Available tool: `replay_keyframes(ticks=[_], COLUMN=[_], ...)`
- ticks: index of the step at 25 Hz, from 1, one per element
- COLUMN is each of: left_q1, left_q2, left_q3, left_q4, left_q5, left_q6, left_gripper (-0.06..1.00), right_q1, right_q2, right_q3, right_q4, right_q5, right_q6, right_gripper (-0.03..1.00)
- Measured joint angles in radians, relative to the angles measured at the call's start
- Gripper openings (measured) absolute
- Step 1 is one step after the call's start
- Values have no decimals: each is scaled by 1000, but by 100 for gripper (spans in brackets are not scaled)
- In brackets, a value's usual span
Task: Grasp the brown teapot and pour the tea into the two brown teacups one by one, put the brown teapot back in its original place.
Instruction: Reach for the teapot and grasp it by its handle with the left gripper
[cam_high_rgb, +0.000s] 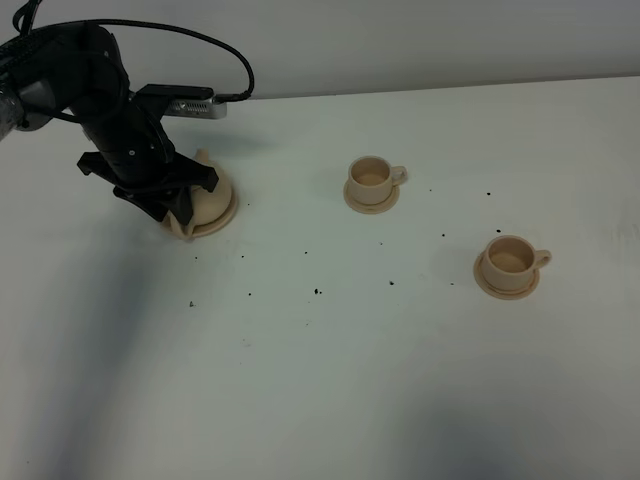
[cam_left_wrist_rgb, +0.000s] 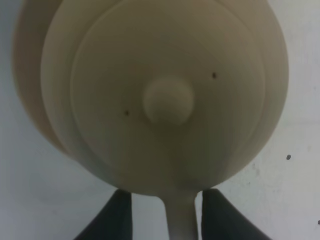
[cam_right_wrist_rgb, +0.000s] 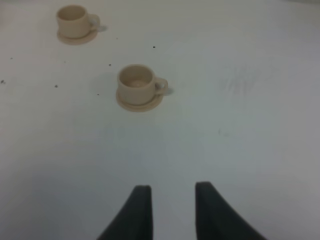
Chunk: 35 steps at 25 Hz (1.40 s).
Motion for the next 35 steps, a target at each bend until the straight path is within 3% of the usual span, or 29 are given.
replay_keyframes(ticks=[6,11,25,35], left_q1=[0,0,0,4], left_q2=[0,0,3,-35], left_q3=[0,0,0,0], left_q4=[1,1,13,123], left_q5=[-6,-15,3,68], left_q6=[0,0,46,70], left_gripper=[29,15,15,15], right_q1=[0,0,0,0], right_q2=[0,0,0,0], right_q3=[0,0,0,0], right_q4=[0,0,0,0], right_q5=[0,0,0,0], right_q6=[0,0,0,0], right_gripper=[24,24,24,24])
